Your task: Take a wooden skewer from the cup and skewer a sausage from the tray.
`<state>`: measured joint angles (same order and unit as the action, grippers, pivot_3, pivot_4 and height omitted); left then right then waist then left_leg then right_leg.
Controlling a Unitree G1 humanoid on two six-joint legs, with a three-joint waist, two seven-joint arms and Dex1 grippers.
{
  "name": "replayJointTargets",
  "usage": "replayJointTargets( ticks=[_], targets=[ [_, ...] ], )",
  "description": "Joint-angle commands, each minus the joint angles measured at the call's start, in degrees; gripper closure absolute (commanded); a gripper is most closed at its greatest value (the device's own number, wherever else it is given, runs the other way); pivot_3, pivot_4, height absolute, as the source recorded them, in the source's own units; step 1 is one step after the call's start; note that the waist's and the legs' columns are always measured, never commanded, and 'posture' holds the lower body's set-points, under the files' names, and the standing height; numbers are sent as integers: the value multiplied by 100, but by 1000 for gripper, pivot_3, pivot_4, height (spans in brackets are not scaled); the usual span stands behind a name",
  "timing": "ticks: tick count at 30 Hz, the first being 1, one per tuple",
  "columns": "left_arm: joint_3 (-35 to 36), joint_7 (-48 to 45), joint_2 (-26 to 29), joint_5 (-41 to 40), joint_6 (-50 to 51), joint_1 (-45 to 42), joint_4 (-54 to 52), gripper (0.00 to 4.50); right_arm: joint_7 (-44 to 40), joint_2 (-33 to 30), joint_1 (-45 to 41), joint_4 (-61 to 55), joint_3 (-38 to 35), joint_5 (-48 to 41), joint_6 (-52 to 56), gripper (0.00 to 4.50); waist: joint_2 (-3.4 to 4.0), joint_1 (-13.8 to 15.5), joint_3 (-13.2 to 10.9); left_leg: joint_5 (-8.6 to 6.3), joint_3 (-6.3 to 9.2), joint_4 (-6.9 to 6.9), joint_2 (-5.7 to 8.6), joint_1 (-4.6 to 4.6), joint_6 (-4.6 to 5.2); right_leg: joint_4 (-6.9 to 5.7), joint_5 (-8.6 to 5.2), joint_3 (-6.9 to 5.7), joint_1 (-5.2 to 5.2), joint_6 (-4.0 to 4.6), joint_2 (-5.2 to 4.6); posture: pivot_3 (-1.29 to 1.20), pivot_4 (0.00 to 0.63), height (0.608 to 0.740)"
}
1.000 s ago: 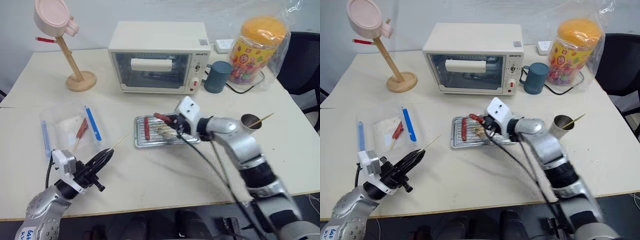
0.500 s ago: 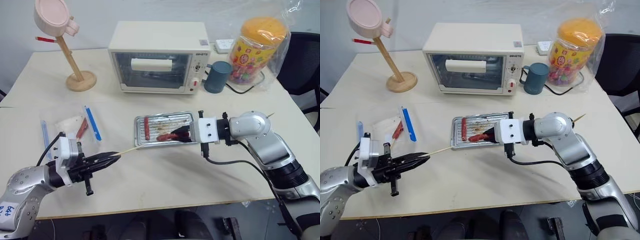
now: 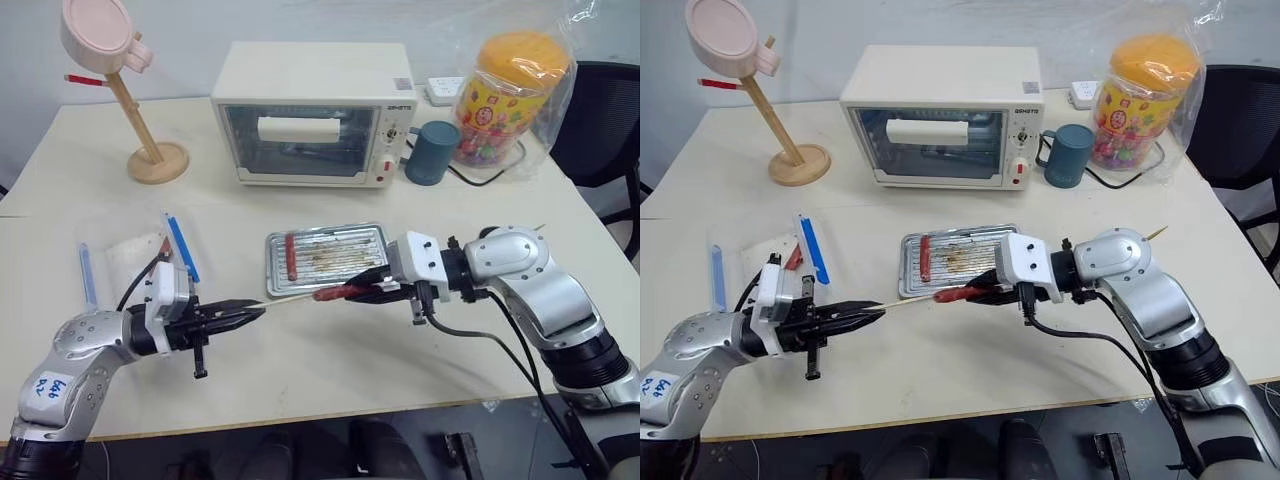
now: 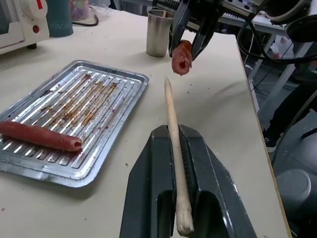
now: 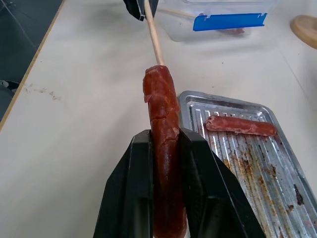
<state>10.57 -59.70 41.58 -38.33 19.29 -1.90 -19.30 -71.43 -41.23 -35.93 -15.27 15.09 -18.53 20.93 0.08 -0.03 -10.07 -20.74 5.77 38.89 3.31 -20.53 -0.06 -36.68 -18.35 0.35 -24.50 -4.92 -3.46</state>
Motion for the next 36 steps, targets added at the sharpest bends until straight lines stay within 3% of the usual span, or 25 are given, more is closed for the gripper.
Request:
replayJointTargets(
  ticks=[1, 36],
  targets=[
    [54, -74, -21, -48, -33, 13, -35, 4500, -21, -99, -26, -263, -162, -110, 120, 3751, 0, 3, 0, 0, 1, 0, 0, 0, 0, 0, 0, -1, 0, 0, 0, 0, 150, 740],
    [-98, -42, -172, -50, 187, -52, -180, 4500, -44, 3, -106, -184, 21, 88, 305, 3751, 0, 3, 0, 0, 0, 4, 0, 0, 0, -6, 0, -1, 0, 0, 0, 0, 150, 740]
  ],
)
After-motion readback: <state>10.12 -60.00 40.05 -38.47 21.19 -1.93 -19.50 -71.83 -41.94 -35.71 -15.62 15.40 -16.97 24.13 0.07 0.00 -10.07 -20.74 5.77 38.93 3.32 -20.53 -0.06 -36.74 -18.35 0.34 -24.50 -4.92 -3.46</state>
